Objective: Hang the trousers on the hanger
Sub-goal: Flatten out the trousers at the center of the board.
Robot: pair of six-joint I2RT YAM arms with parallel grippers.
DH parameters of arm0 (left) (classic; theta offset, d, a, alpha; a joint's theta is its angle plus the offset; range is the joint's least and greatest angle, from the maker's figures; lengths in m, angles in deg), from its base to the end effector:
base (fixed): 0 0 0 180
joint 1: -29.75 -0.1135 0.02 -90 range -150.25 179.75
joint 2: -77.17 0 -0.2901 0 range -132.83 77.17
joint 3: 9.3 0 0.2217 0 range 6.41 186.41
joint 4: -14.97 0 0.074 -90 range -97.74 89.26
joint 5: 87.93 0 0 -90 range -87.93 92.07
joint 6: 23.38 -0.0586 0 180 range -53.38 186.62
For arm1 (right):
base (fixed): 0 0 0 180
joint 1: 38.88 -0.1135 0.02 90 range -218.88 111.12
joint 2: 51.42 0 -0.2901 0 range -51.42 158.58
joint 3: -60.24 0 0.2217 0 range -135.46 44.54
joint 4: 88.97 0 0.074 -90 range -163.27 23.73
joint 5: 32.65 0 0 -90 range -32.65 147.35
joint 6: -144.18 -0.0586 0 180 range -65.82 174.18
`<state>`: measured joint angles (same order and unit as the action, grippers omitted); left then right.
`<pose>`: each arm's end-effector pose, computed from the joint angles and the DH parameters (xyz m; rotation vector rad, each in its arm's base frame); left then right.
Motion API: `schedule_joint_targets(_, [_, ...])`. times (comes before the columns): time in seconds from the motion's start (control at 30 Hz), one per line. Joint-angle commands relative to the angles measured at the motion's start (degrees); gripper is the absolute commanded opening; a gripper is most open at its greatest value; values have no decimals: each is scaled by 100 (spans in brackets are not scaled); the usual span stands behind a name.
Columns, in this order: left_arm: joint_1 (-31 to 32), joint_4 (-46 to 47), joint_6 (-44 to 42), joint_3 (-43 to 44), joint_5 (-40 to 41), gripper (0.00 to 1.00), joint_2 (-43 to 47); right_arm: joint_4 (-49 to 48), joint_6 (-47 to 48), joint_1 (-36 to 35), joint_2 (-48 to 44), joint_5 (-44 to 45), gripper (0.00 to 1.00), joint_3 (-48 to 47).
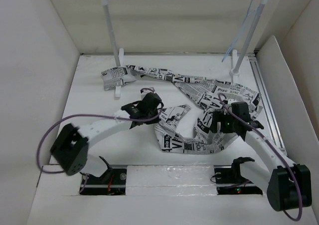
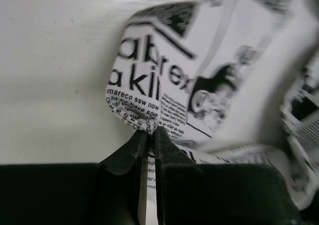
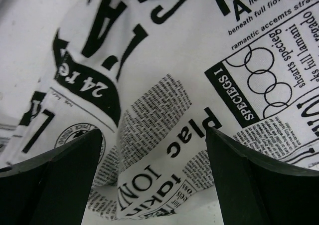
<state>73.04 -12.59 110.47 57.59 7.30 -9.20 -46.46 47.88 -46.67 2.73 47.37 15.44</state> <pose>0.2226 -0.2024 0.2322 -0.0566 2.4743 -0.5893 0.1474 0.0304 0.2090 -0.1072 2.4821 0.3205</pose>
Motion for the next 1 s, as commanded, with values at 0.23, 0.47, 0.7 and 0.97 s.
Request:
schedule_joint_targets(0.23, [2666, -4919, 2196, 3835, 3411, 0, 1906, -897, 146, 296, 1053, -514, 90, -218])
schedule_joint_targets(0.47, [1764, -5144, 1425, 4273, 3308, 0, 578, -748, 375, 516, 1212, -576, 98, -578])
schedule_joint_targets(0.7, [-1862, -1920, -393, 801, 1030, 0, 1893, 113, 560, 919, 88, -303, 100, -957])
schedule_joint_targets(0.97, [-4417, -1512, -1564, 1076, 320, 0, 1474, 388, 306, 2112, -239, -169, 69, -659])
